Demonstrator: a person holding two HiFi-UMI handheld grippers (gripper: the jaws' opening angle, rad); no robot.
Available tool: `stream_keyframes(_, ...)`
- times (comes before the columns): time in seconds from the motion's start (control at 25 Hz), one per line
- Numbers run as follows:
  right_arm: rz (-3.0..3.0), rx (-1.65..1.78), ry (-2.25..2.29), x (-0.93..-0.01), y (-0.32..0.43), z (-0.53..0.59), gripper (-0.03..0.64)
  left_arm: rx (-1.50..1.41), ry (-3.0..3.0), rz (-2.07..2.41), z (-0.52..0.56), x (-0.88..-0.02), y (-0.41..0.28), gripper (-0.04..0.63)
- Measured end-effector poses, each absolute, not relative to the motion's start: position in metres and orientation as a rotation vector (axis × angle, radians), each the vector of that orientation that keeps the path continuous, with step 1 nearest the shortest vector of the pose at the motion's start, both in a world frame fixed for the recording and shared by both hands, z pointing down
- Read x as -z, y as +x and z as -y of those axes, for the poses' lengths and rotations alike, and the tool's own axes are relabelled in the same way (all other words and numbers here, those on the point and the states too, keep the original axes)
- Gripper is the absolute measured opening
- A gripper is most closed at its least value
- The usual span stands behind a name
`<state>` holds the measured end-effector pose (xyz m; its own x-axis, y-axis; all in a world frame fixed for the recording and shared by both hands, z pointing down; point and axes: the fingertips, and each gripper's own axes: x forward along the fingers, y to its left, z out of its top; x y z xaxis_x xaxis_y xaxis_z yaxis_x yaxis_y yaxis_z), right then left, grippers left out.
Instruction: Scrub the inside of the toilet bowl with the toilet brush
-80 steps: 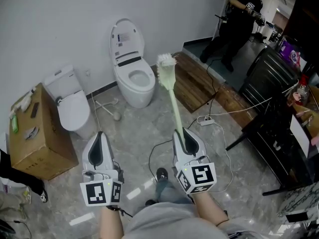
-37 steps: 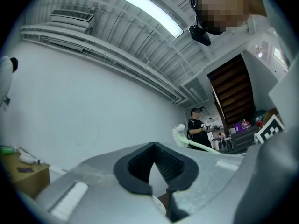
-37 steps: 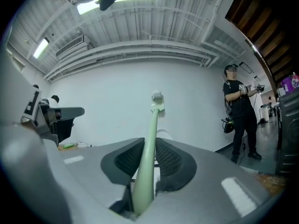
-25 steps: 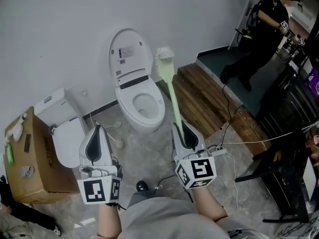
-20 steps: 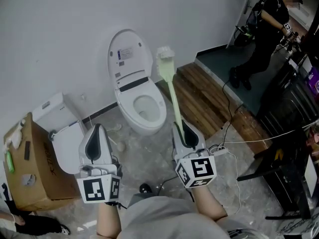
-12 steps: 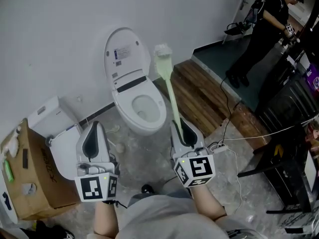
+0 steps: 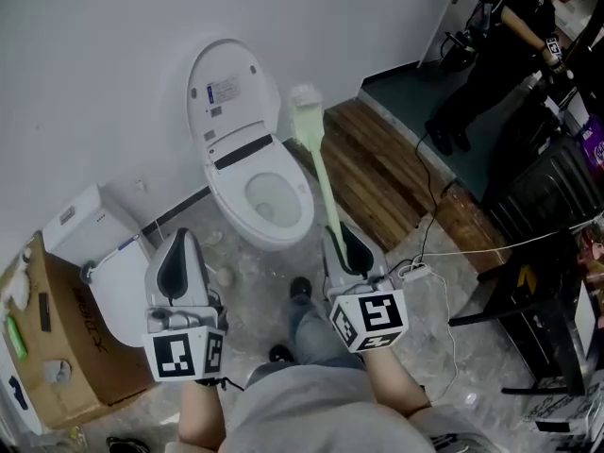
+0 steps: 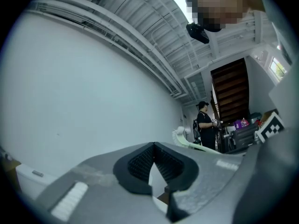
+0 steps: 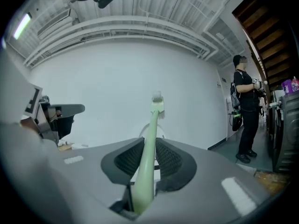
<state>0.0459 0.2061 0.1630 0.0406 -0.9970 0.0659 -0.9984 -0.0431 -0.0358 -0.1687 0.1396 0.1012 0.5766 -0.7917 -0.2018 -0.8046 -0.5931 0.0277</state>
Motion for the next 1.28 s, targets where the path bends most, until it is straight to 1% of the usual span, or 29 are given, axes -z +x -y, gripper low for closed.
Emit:
stream_keyframes(0.28,2.195,-0.15,2.199,-0.175,0.058,-0.144,0.08,-0.293,-2.709,-1.426,-0.086,-0.105,-0.157,0.005)
stream_keyframes(0.72,2.285,-0.235,2.01,-0.195,0.09,-0.015,0.08,-0.296,-2.611,-1.534,0.014,-0.095,-0.125,0.005)
stream_keyframes(1.0,2.281,-0.349,1.878,-0.235,0.106,0.039,0.08,-0.312,-2.612,-1.598,0.061,-0.1,-0.101,0.005)
stream_keyframes(1.28,2.225,-0.545,1.77,-0.293,0.122,0.073,0.08,-0.236,-2.634,-1.625,0.102,-0.126,-0.08,0.005)
